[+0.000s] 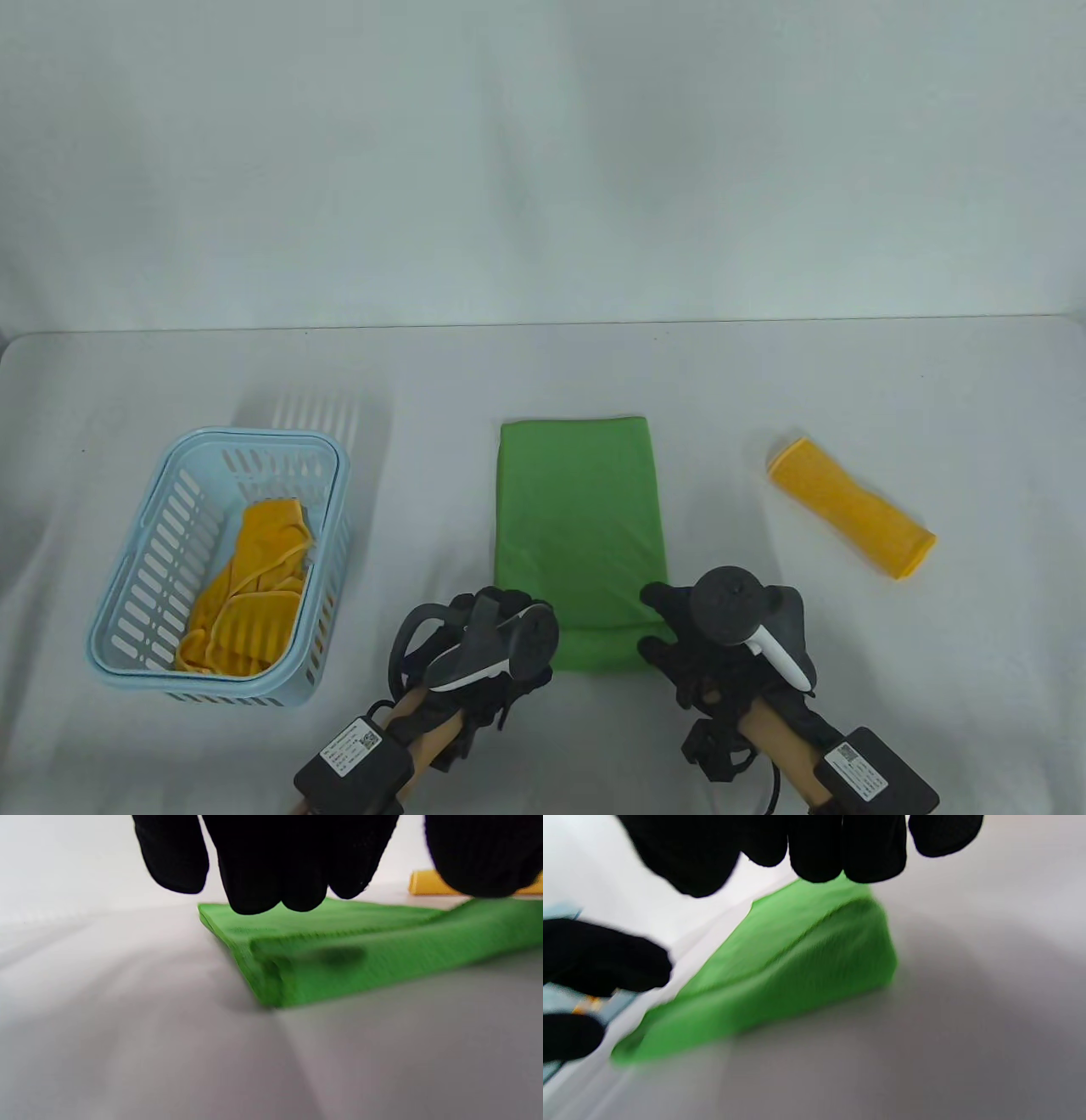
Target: Roll square towel into towel roll
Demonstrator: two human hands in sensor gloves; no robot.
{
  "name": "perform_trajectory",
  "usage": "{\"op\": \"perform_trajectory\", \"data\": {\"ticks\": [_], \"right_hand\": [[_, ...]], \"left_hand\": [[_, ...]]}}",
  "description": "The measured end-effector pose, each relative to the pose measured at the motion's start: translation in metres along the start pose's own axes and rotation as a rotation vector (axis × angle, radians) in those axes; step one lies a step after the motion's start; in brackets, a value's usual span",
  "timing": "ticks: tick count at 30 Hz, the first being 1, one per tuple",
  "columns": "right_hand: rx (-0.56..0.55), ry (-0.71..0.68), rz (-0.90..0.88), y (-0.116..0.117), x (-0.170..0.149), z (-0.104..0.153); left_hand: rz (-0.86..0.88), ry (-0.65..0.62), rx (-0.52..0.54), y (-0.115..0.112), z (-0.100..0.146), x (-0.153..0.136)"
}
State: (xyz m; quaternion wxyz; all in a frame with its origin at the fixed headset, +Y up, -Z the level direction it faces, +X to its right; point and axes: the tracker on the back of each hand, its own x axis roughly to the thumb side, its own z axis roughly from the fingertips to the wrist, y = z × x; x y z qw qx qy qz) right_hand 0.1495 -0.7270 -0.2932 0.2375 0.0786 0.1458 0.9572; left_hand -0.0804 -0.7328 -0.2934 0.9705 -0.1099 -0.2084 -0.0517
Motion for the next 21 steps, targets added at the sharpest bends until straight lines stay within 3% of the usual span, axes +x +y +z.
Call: {"op": "perform_trajectory", "data": {"ticks": [5, 14, 21], "right_hand": [[0.015, 0.01, 0.204, 0.019, 0.005, -0.003], [-0.03, 0.029, 0.437, 0.038, 0.001, -0.007], [-0.118, 0.013, 0.424, 0.037, 0.002, -0.008]], "left_hand": [[-0.11, -0.007, -0.037, -0.012, -0.002, 0.004], [-0.081, 0.024, -0.067, -0.021, -0.004, -0.004], [-0.068, 0.048, -0.087, -0.027, -0.008, -0.008]]}}
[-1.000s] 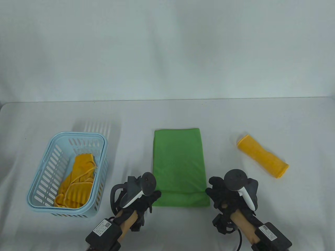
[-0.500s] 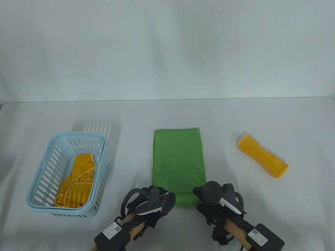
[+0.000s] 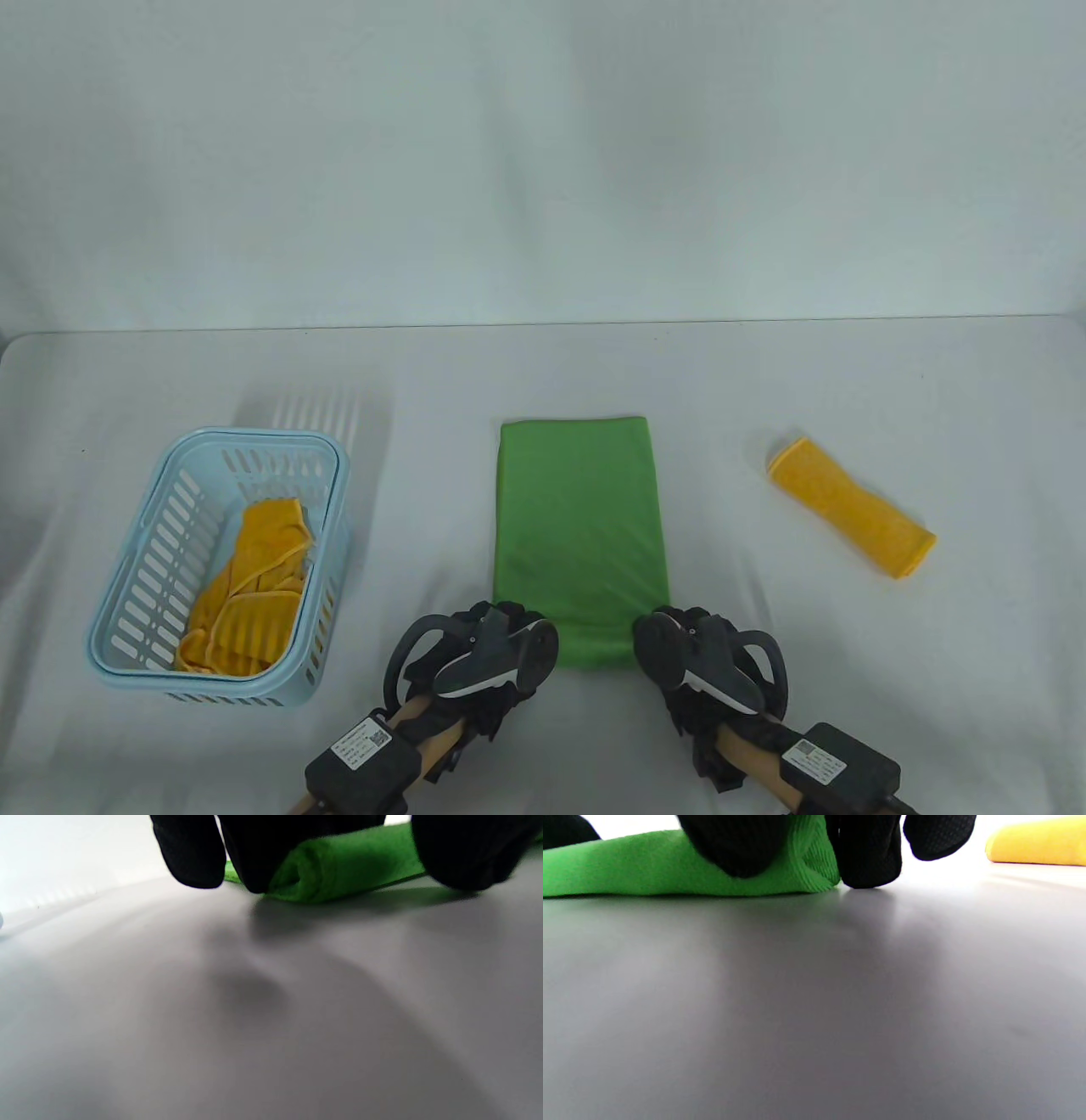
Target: Roll square towel into towel roll
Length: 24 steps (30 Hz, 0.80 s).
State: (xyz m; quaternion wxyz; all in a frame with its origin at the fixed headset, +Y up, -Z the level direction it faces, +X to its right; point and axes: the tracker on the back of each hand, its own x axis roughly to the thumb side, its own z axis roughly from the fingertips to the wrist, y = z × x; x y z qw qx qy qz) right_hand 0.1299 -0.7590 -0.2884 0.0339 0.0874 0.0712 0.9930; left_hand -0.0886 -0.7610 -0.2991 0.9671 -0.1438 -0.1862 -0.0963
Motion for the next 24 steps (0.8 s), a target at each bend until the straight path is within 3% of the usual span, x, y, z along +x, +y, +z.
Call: {"op": "perform_trajectory", "data": {"ticks": [7, 19, 24], "right_hand": [[0.021, 0.053, -0.199, -0.01, -0.02, -0.008], [0.065, 0.119, -0.435, -0.012, -0.039, -0.014], [0.147, 0.111, -0.498, -0.014, -0.041, -0.012]], "left_hand": [[0.142, 0.028, -0.067, -0.003, -0.007, -0.017], [0.33, 0.06, 0.0, 0.015, -0.005, -0.037], [0.427, 0.018, -0.085, 0.014, -0.001, -0.043]]}}
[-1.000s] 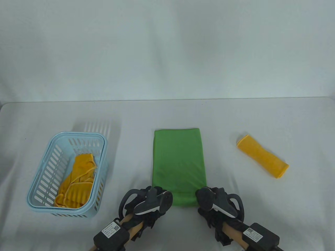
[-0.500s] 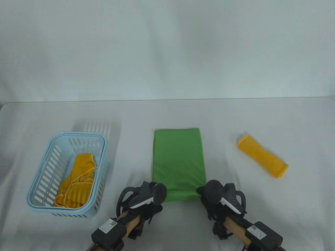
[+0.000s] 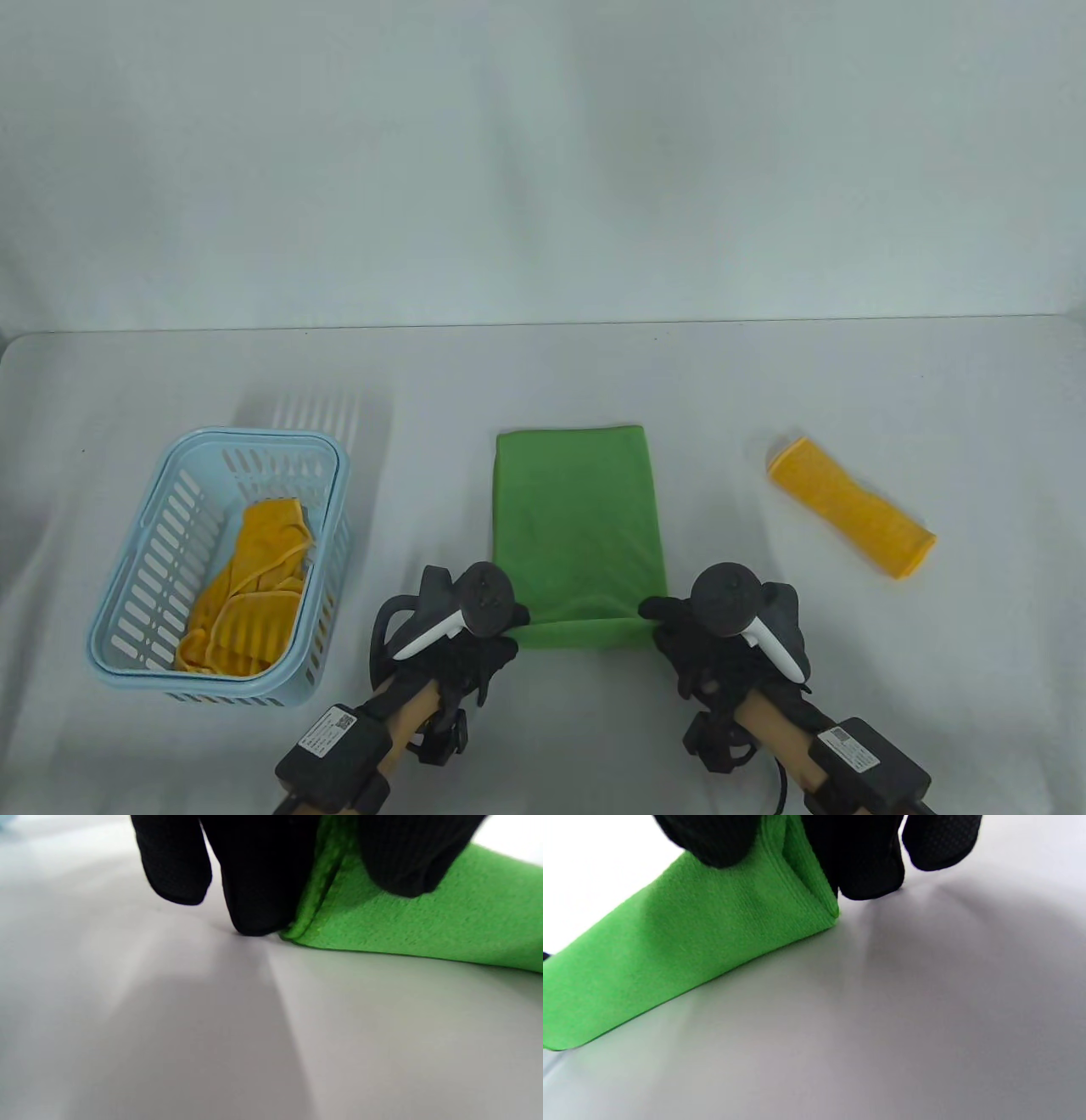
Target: Roll square towel into towel roll
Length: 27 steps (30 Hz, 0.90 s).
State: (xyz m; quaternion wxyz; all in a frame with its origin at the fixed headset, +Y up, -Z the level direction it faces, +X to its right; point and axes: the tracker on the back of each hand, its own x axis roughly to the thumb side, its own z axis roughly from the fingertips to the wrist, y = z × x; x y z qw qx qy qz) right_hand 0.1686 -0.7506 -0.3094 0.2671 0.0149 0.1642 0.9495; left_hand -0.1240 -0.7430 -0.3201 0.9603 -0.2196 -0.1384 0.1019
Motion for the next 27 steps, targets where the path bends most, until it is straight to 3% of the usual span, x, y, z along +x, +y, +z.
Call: {"op": "perform_trajectory", "data": {"ticks": [3, 6, 14, 27], "right_hand": [[0.068, -0.01, -0.038, 0.0, -0.001, 0.003], [0.072, -0.001, -0.054, 0.002, -0.003, 0.003], [-0.07, 0.078, -0.083, 0.003, -0.012, -0.007], [-0.09, 0.127, -0.193, -0.007, -0.021, -0.008]], "left_hand": [[0.029, -0.018, -0.077, -0.002, 0.005, -0.003], [0.066, -0.013, -0.087, -0.001, 0.005, -0.006], [0.02, 0.119, 0.028, 0.0, -0.005, -0.012], [0.029, 0.246, 0.082, 0.002, -0.006, -0.021]]}}
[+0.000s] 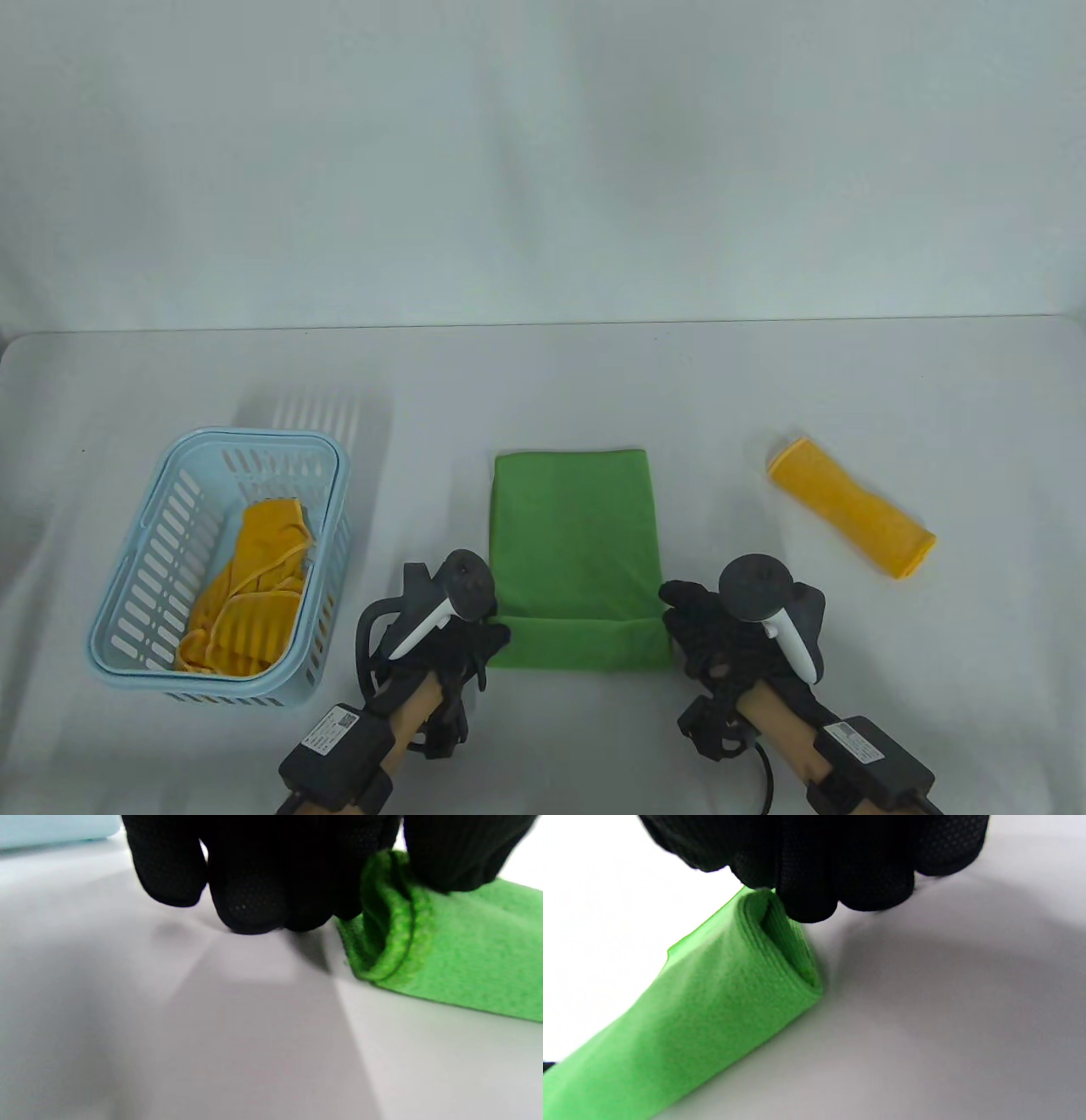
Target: Roll square towel into towel roll
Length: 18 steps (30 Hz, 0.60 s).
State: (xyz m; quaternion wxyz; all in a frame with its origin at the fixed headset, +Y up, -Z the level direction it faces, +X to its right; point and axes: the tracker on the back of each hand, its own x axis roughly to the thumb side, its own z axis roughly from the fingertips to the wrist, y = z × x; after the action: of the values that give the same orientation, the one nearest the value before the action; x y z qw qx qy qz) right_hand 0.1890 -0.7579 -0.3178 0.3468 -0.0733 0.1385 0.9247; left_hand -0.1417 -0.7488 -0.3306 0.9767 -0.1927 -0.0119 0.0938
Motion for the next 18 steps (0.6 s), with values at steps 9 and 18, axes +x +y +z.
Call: {"op": "perform_trajectory", "data": {"ticks": [9, 18], "right_hand": [[-0.084, -0.159, 0.066, -0.011, 0.026, 0.021], [0.037, -0.323, 0.423, 0.022, 0.05, 0.037]], "left_hand": [[-0.077, -0.058, 0.158, 0.019, 0.019, 0.008], [-0.326, -0.359, 0.107, -0.002, 0.037, 0.051]]}}
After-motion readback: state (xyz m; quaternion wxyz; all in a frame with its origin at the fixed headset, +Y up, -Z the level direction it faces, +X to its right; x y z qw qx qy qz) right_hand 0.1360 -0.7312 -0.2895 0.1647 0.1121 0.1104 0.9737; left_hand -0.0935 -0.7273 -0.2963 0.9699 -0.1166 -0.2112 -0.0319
